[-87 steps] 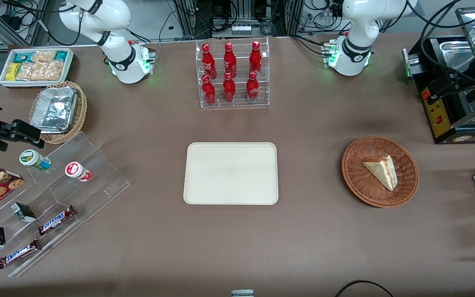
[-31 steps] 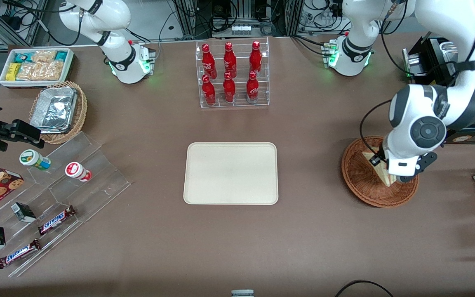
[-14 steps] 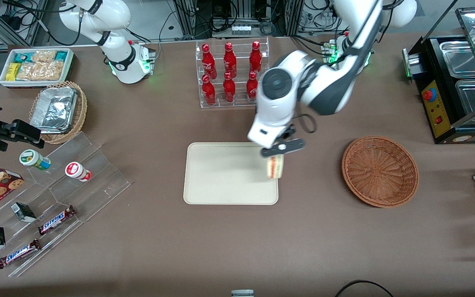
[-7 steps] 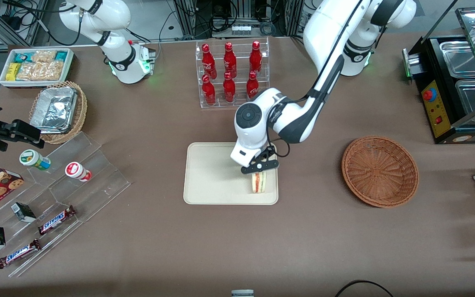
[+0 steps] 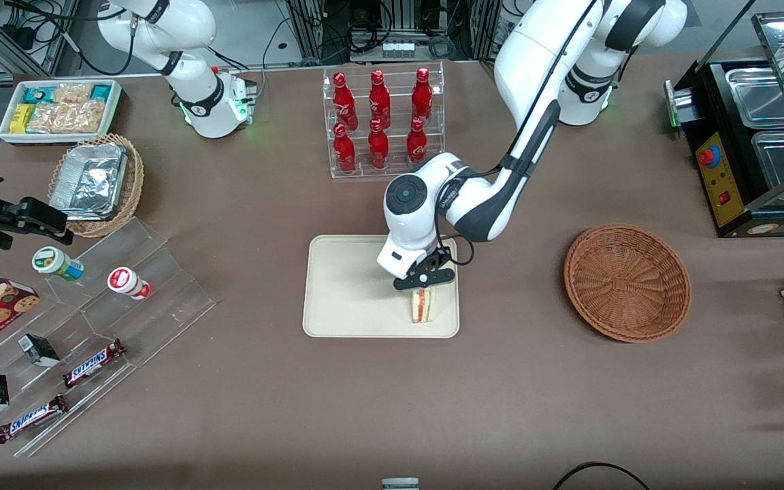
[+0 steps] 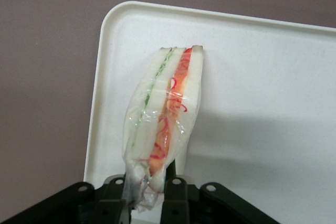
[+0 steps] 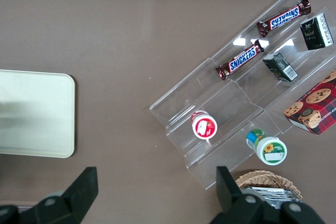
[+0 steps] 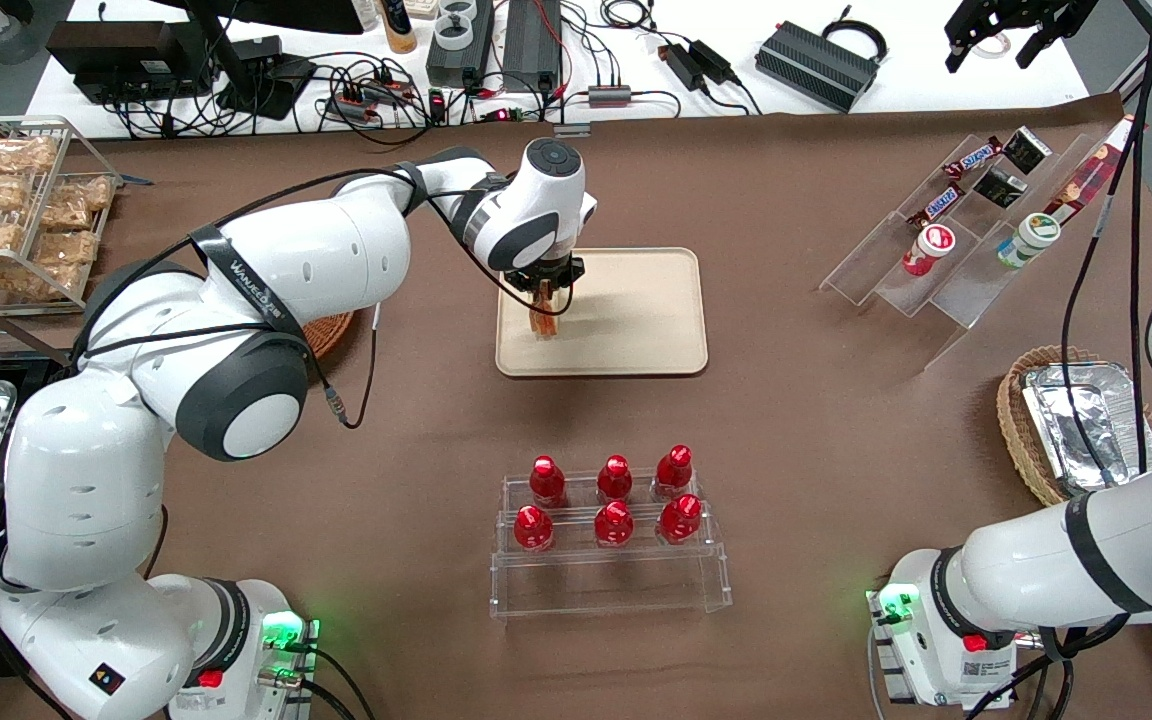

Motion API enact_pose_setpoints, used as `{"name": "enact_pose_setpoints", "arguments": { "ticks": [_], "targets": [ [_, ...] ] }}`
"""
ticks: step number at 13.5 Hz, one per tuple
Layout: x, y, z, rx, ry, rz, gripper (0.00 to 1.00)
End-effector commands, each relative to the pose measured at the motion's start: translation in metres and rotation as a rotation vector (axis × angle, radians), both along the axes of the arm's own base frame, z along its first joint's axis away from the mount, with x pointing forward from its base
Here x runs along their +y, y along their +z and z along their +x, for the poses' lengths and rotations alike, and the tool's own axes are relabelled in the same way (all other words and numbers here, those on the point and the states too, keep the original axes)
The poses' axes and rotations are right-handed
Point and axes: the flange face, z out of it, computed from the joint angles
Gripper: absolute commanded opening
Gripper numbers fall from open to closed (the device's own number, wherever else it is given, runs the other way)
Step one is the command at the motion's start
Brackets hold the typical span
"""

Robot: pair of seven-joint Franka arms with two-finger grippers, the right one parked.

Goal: Place sandwich from basket to tray
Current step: 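Open the left gripper to release the sandwich on the tray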

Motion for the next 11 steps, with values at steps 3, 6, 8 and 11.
{"name": "enact_pose_setpoints", "arguments": {
  "ticks": [3, 6, 8, 11],
  "targets": [
    [-0.003, 0.038, 0.004, -0.028, 0.007, 0.011, 1.0],
    [0.003, 0.101, 0.003, -0.04, 0.036, 0.01, 1.0],
    [0.016, 0.135, -0.001, -0.033, 0.055, 0.03, 1.0],
    [0.048, 0.197, -0.007, -0.02, 0.098, 0.065, 1.0]
  ]
}}
